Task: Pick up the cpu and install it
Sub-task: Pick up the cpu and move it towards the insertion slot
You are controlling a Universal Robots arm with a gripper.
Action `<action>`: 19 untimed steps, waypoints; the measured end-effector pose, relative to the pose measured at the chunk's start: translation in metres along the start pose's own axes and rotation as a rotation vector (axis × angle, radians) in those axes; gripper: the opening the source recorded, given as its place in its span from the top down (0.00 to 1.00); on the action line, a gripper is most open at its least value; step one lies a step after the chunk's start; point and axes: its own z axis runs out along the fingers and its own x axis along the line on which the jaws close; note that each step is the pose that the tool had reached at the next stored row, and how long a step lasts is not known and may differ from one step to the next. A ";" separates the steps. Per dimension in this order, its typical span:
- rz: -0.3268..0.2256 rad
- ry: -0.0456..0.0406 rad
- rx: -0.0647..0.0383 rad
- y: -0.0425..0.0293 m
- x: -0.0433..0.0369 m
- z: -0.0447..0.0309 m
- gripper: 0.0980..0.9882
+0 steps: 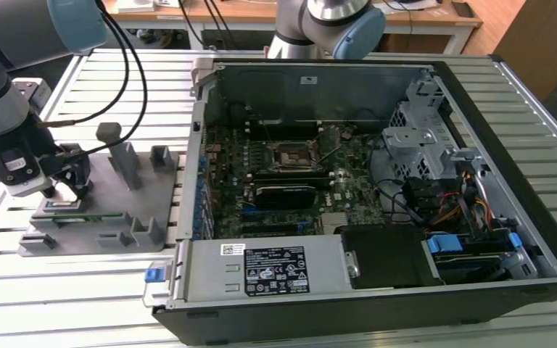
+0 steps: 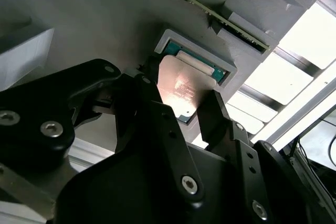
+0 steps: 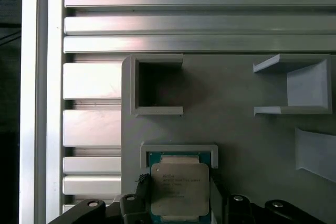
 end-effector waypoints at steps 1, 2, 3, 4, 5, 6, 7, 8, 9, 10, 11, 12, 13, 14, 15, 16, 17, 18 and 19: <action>0.000 -0.0001 0.000 0.0000 0.0000 0.0000 0.51; 0.000 -0.0001 0.000 0.0000 0.0000 0.0001 0.51; 0.000 -0.0001 0.000 0.0000 0.0000 0.0001 0.51; 0.000 -0.0002 0.000 0.0000 0.0000 0.0001 0.51; 0.000 -0.0005 -0.001 0.0000 0.0000 0.0001 0.51; 0.000 -0.0004 0.000 0.0000 0.0000 -0.0003 0.49; 0.000 -0.0003 0.000 0.0000 0.0000 -0.0007 0.49; 0.000 -0.0003 0.000 0.0000 0.0000 -0.0008 0.42; -0.001 -0.0002 0.000 0.0001 0.0000 -0.0009 0.42; -0.002 -0.0001 0.000 0.0000 0.0000 -0.0009 0.42; -0.004 0.0000 0.000 0.0001 0.0000 -0.0009 0.42; -0.006 0.0001 0.000 0.0000 0.0000 -0.0009 0.42; -0.008 0.0003 0.000 0.0000 0.0000 -0.0010 0.42; -0.013 0.0005 0.000 0.0000 0.0000 -0.0010 0.42; -0.018 0.0007 0.000 0.0000 0.0000 -0.0010 0.42; -0.019 0.0007 0.000 0.0000 0.0000 -0.0009 0.42; -0.019 0.0007 0.000 0.0000 0.0000 -0.0010 0.42; -0.019 0.0007 0.000 0.0000 0.0000 -0.0009 0.42; -0.019 0.0008 0.000 0.0000 0.0000 -0.0010 0.42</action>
